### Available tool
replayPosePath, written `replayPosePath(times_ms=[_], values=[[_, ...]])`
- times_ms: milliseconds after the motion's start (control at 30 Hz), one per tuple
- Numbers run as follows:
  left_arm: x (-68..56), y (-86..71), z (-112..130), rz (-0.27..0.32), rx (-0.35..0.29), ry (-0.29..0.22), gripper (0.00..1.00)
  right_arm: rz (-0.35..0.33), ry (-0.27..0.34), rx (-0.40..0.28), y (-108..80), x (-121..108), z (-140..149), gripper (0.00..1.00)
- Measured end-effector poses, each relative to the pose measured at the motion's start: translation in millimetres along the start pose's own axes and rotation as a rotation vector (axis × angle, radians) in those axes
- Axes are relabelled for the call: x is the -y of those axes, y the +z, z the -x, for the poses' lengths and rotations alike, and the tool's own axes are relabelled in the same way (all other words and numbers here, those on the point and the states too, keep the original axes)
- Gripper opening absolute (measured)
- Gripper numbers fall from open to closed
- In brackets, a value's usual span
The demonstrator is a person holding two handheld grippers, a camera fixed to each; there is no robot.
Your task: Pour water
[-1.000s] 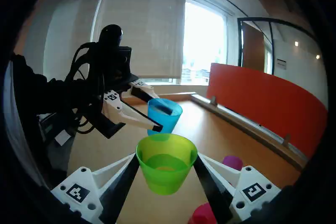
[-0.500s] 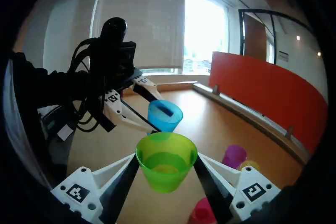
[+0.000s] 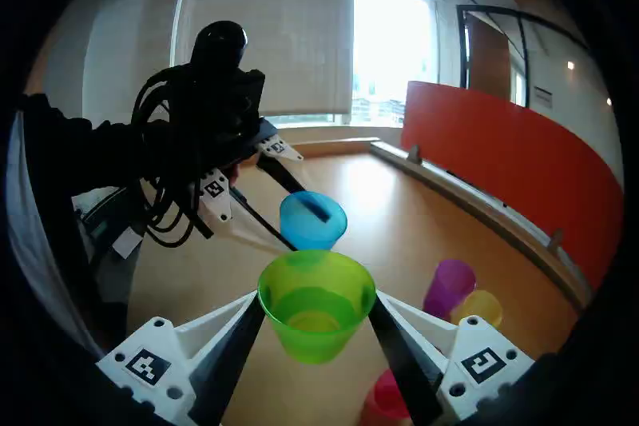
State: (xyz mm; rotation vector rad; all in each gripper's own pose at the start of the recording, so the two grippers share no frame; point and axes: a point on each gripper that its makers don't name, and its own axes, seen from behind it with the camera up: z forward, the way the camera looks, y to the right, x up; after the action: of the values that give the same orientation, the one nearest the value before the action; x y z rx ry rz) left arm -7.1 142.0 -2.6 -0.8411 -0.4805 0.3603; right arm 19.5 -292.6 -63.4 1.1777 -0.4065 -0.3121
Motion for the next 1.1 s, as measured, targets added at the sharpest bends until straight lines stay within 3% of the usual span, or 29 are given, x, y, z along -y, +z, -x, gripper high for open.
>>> replayPosePath(times_ms=[800, 1100], values=[[-15.1, 25.2, 32.7, 0.081, 0.147, 0.100, 0.83, -0.036, 0.000, 0.112, 10.6, 2.3, 32.9, 0.91], [-17.6, 31.2, 41.1, 0.097, 0.177, 0.115, 0.83, -0.042, -0.002, 0.139, 14.7, 2.0, 40.4, 0.91]])
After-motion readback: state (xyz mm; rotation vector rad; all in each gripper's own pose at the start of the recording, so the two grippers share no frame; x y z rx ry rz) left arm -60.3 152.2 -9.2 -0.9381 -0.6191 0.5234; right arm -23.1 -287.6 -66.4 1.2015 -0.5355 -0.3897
